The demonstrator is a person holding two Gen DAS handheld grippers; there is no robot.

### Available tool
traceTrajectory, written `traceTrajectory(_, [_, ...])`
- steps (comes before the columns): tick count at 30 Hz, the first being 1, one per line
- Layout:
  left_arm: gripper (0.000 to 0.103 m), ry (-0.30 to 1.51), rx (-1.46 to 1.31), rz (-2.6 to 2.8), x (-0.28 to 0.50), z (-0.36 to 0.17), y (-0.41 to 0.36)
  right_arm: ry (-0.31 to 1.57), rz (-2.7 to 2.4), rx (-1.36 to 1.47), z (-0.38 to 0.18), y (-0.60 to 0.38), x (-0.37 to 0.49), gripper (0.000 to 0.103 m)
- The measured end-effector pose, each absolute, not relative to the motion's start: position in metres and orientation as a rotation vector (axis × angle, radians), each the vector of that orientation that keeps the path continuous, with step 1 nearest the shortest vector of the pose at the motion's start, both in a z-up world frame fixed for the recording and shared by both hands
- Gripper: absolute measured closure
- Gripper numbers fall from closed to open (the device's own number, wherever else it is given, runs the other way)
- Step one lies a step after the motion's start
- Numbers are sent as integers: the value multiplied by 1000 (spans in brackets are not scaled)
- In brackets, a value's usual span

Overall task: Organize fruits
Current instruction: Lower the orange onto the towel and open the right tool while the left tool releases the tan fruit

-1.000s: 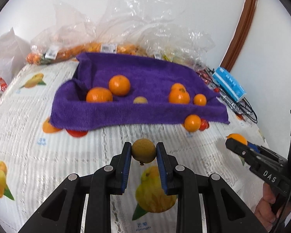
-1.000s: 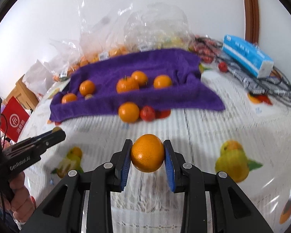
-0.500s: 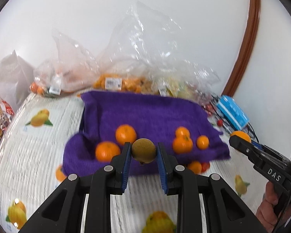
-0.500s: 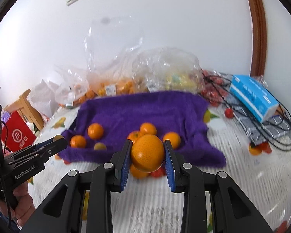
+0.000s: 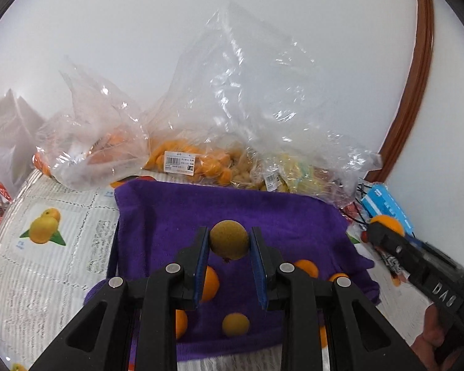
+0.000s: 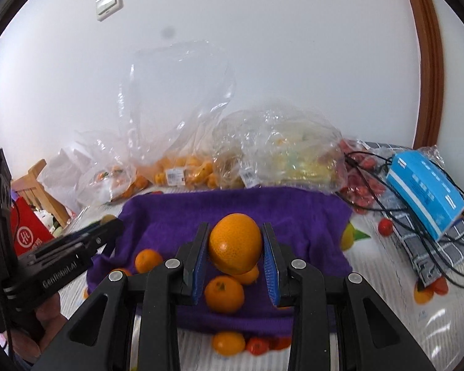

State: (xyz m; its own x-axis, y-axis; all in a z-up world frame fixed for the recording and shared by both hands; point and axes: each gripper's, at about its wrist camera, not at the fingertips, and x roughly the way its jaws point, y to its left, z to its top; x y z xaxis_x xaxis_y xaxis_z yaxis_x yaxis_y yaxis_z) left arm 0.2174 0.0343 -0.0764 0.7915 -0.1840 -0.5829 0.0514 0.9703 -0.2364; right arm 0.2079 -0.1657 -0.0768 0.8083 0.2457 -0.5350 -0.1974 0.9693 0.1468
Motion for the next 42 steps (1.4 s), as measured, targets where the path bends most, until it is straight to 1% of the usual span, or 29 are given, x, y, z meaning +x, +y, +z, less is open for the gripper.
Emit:
traceTrajectory(5, [78, 689, -246, -117, 223, -103, 40, 599, 230, 93, -92, -170, 219, 71])
traceTrajectory(8, [78, 701, -249, -99, 227, -112, 42, 656, 219, 107, -110, -174, 229, 71])
traceTrajectory(21, [78, 698, -224, -112, 230, -121, 34, 745, 191, 98, -148, -178, 246, 71])
traceTrajectory(31, [78, 702, -211, -108, 233, -127, 32, 765, 199, 73, -159, -169, 249, 71])
traceTrajectory(42, [78, 700, -203, -107, 232, -127, 32, 765, 198, 76, -157, -169, 249, 71])
